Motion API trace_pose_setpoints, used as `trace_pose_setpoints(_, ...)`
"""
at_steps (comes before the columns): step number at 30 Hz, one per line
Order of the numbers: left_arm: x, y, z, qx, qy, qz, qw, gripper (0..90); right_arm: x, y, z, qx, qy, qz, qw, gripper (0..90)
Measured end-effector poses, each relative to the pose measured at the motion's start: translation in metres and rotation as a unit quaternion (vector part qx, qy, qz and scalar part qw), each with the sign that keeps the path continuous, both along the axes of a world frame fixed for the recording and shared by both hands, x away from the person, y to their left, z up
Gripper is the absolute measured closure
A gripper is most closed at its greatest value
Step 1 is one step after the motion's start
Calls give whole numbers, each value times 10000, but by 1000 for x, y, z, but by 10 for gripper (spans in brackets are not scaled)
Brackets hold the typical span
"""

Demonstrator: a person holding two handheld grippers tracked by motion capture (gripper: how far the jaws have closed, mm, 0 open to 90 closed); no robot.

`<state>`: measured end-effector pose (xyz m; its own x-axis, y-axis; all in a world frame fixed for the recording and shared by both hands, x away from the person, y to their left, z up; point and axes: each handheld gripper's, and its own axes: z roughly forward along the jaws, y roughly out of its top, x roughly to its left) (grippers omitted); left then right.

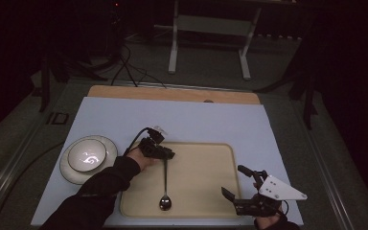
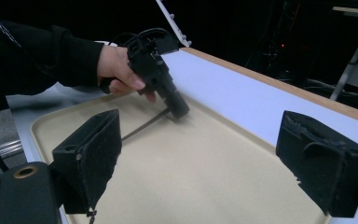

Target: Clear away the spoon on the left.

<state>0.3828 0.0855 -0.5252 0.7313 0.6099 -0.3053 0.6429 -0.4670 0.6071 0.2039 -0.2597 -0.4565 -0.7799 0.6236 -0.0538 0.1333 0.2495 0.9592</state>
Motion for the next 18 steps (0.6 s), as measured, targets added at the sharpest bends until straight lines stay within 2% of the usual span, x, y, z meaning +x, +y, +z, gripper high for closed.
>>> trace_pose_setpoints(1,0,-1,-1,37,-92,38,9999,699,0,0,0,-2,-1,-1,10000,143)
trace_pose_setpoints(3,1,-1,-1,59,-124,84,9999,679,0,0,0,5,2,-1,10000,143)
trace_pose_setpoints(4,2,0,-1,50,-112,190,9997,648,0,0,0,3,2,-3,10000,143)
trace_pose_setpoints(8,1,-1,2,62,-122,239,9996,618,0,0,0,5,-11,-6,10000,143)
trace_pose_setpoints(10,-1,-2,5,55,-106,218,9997,573,0,0,0,9,2,-13,10000,143)
trace_pose_setpoints(12,-5,-3,9,143,-179,196,9995,566,0,0,0,3,3,-19,10000,143)
trace_pose_setpoints(14,-6,-4,10,142,-189,201,9995,537,0,0,0,2,3,-21,10000,143)
trace_pose_setpoints(15,-9,-4,13,112,-283,246,9992,506,0,0,0,0,3,-21,10000,142)
trace_pose_setpoints(18,-11,-4,16,80,-280,236,9993,488,0,0,0,-1,5,-24,10000,142)
